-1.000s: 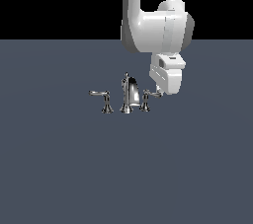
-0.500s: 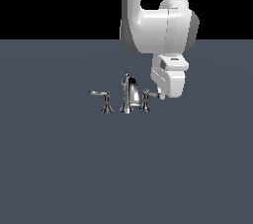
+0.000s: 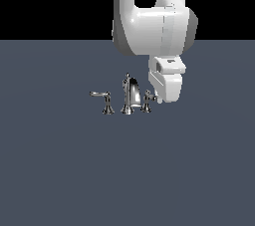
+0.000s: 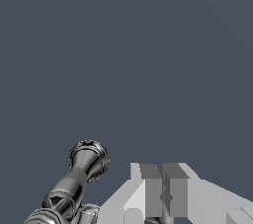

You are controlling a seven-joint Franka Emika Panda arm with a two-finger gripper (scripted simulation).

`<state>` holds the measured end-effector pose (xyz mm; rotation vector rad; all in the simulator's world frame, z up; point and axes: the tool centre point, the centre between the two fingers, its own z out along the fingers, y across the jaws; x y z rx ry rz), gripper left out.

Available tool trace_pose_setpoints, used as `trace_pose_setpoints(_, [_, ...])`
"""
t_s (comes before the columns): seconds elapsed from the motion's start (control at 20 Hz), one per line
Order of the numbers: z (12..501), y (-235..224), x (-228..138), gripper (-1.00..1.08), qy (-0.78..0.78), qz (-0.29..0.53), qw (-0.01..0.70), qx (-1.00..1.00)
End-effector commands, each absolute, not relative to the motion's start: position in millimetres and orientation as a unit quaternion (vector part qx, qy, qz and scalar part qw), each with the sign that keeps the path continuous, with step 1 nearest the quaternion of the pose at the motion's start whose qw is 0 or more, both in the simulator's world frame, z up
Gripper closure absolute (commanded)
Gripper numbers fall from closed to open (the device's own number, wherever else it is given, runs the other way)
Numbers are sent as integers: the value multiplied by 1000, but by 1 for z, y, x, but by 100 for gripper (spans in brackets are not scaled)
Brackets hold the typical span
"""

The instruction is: Turn on the faucet by rotating a designated handle.

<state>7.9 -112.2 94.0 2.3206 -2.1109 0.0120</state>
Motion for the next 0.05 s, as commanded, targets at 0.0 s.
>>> trace_pose_setpoints(0.0, [94, -87, 6, 108, -662, 0, 0, 750])
